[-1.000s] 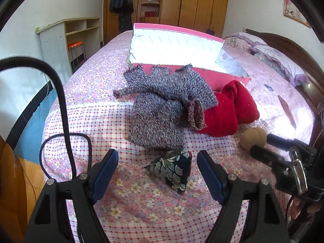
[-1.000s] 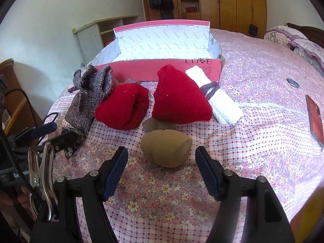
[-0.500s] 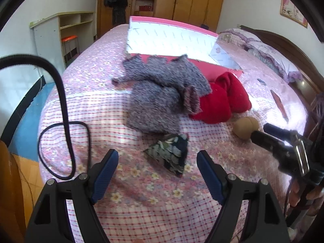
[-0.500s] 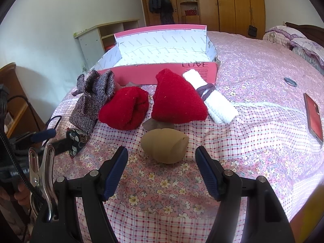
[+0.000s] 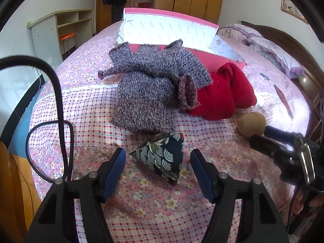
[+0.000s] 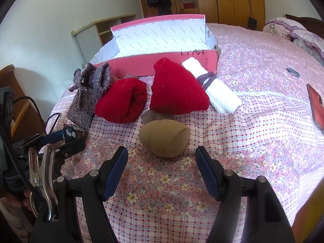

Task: Organize soft objects
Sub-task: 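Close the left gripper on the floral pouch while the right gripper grasps the beige sponge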

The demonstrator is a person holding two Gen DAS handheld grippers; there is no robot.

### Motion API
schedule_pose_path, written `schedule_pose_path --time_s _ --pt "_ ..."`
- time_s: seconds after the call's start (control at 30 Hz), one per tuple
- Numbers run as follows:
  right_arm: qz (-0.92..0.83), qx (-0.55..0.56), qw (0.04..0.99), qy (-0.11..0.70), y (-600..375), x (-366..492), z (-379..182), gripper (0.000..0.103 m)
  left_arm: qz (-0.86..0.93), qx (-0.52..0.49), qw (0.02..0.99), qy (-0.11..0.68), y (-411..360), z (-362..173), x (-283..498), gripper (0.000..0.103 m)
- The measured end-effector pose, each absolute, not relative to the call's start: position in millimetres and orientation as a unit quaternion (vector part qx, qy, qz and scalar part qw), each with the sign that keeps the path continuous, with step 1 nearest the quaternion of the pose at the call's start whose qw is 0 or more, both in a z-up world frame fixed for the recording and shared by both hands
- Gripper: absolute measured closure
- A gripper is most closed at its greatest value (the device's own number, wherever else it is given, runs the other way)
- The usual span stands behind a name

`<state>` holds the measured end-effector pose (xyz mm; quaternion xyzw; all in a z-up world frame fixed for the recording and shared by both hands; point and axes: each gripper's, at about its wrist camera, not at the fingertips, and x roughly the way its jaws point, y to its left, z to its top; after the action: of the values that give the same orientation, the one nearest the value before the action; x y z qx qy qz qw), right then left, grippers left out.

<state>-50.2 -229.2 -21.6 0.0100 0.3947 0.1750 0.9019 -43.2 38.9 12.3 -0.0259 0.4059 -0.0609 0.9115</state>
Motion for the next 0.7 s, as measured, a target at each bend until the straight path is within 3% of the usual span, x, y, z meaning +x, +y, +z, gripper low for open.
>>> schedule_pose_path --time_s 0.2,0.47,0.7 --pt "0.168 -0.001 0.896 0.411 -216.6 -39.3 -30.9 0.032 -0.056 -0.029 0.91 0.411 35.0 7.0 -32.8 0.033" --pt "0.159 0.01 0.897 0.411 -214.6 -28.6 -34.5 0.043 -0.052 -0.023 0.908 0.416 31.7 2.1 -29.9 0.033" --pt "0.156 0.024 0.897 0.413 -216.5 -17.2 -39.2 0.046 -0.046 -0.011 0.908 0.416 25.8 0.0 -26.2 0.033"
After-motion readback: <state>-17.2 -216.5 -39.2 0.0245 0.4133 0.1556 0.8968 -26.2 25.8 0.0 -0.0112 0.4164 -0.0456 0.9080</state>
